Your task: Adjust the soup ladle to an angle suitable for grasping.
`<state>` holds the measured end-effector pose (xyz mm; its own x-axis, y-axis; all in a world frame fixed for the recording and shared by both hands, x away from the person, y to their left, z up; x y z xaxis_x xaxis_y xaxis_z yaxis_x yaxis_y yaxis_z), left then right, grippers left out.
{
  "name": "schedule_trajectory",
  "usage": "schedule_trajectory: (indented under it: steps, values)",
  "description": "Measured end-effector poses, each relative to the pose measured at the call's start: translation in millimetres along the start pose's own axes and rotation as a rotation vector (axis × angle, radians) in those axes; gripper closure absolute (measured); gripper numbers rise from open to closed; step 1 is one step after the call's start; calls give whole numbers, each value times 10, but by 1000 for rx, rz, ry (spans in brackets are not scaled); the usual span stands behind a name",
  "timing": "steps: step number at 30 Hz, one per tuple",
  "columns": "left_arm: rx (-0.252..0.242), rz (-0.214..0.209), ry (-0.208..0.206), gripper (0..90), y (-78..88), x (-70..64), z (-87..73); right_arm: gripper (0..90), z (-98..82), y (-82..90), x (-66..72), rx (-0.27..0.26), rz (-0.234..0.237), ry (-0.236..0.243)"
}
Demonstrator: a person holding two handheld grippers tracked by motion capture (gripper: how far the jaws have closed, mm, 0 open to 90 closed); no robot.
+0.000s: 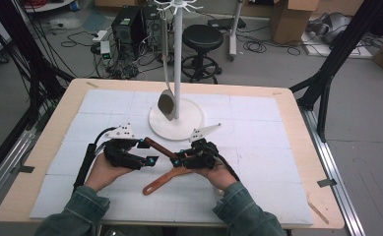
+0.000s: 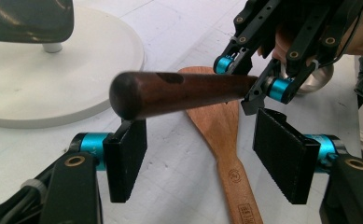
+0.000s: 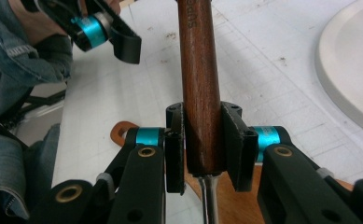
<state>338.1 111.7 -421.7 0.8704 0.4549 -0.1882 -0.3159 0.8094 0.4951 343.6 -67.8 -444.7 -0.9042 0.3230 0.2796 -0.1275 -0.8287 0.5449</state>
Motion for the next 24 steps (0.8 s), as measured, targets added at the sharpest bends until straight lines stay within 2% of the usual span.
schedule_trajectory:
  steps: [19, 24]
  values:
    - [2, 6, -4, 347, 31, 8, 0, 729, 299, 203, -8, -132, 4, -47]
    - [1, 7, -3, 348, 31, 7, 1, 729, 363, 259, -16, -156, -7, -44]
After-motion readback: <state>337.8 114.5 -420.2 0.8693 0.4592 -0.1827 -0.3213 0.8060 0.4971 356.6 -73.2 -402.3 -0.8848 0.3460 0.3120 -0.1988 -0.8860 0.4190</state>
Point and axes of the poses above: each handheld gripper's, and its own axes: y roughly backward along the jaws, z roughly out of its top, x roughly to its left, the point moved 6 cm from there along -y, roughly forward along the jaws, and after that the axes turned 1 degree about -z, right-handed, at the moved point
